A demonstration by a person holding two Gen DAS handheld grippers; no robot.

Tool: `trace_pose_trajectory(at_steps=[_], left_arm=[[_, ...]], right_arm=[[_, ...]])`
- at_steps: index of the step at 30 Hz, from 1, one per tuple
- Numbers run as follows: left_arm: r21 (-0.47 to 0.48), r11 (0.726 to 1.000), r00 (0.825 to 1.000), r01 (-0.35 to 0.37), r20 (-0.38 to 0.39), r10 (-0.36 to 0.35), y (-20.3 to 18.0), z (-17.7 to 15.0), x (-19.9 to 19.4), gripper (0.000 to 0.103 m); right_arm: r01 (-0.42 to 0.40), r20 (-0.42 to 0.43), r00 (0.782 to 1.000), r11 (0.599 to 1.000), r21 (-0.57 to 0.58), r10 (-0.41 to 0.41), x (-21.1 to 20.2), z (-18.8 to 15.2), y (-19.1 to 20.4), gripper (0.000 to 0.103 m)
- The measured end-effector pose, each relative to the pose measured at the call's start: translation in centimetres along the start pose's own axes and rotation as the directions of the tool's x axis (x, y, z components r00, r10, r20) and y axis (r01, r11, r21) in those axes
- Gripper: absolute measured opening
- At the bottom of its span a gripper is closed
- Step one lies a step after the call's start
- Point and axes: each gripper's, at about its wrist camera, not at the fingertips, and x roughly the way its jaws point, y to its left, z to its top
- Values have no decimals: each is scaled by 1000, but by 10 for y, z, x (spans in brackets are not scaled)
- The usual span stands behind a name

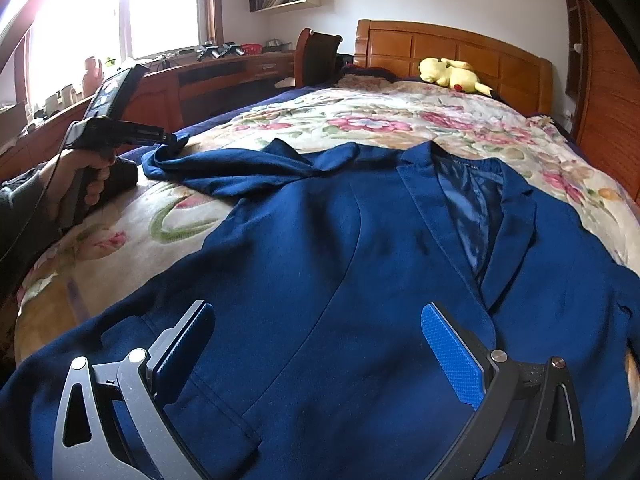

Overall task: Fold large clothes
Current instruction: 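Reach the left tool to the nearest blazer sleeve and grasp its cuff, then lift the sleeve with the left tool, lay it across the blazer front, release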

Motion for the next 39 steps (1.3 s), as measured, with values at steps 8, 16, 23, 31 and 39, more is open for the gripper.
trace_pose_trajectory(at_steps=[8,16,23,31,39], left_arm=[[21,997,994,-74,-79,76,6,4,28,27],[27,1000,1000,-3,-26,4,-25,22,-25,5],[167,984,994,60,77,-73,-104,44,-108,5],[265,953,977,149,106,-183,-174,35,-171,5],[320,934,974,160,104,-203,-207,3,-201,5]], right_arm=[[-2,7,1000,1000,8,2,-1,-2,-1,103],[-2,29,1000,1000,10,1,-7,-3,-1,103],[-18,50,999,1000,22,16,-20,-1,-10,103],[16,104,994,998,56,-22,-54,-2,-35,103],[32,113,993,996,81,-42,-65,-10,-45,103]])
